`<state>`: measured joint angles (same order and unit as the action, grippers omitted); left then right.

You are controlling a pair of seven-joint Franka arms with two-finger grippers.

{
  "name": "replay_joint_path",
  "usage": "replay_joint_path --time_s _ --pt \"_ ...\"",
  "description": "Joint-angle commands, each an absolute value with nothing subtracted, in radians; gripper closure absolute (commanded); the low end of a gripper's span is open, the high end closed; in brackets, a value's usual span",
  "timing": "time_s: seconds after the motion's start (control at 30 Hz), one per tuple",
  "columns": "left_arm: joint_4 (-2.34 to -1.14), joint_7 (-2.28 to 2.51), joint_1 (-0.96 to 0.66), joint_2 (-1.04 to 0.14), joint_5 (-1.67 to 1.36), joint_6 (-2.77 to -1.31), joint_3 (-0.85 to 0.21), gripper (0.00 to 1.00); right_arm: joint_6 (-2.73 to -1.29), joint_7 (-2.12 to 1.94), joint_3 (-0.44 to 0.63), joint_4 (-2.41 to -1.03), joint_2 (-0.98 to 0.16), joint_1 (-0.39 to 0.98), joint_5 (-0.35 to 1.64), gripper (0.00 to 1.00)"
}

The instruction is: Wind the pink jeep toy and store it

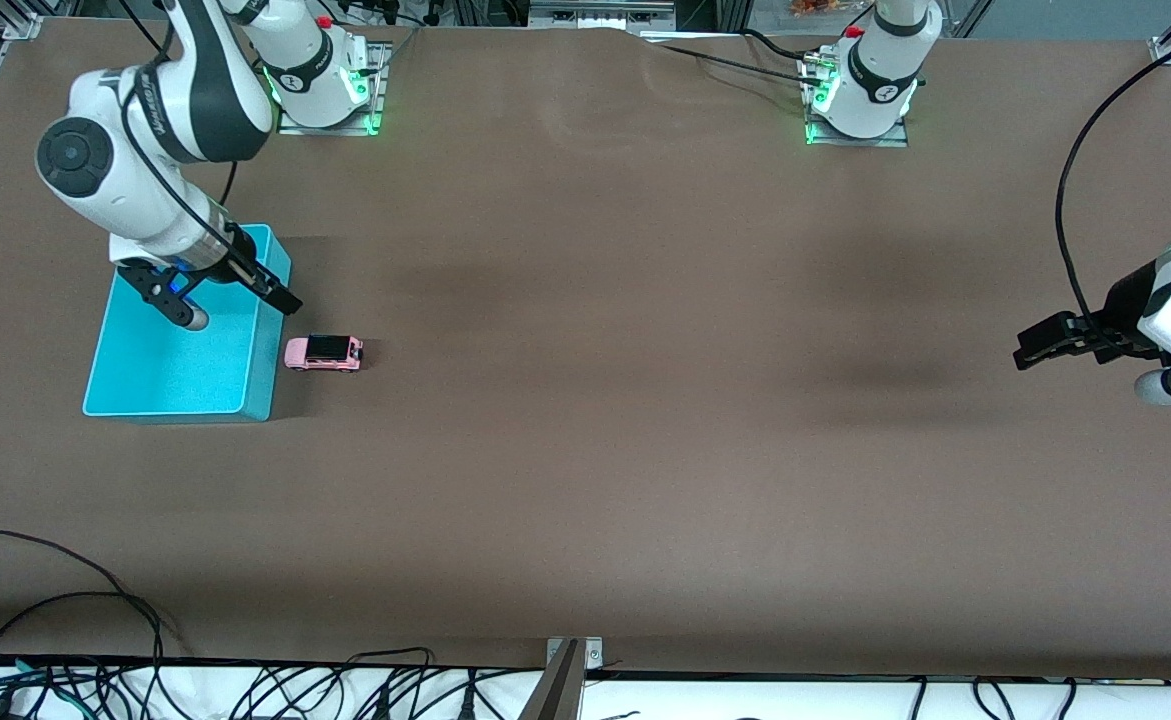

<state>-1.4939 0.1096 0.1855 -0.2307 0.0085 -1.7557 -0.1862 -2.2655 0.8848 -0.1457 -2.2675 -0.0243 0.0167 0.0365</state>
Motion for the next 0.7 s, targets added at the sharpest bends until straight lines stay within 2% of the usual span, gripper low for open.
replay_joint_path --time_s 0.0,0.37,0.67 --pt "-1.491 0.103 0.196 -0.227 0.025 -1.75 -0.19 0.0 -2.371 1.008 -0.153 -2.298 -0.084 0.029 0.055 0.0" --pt "-1.49 0.103 0.193 -0.227 0.023 -1.747 -0.19 0.0 -2.516 1.178 -0.152 -2.298 -0.225 0.029 0.055 0.0" --pt "-1.485 0.104 0.187 -0.224 0.021 -1.747 -0.193 0.0 -2.605 1.238 -0.152 -2.293 -0.294 0.029 0.054 0.0"
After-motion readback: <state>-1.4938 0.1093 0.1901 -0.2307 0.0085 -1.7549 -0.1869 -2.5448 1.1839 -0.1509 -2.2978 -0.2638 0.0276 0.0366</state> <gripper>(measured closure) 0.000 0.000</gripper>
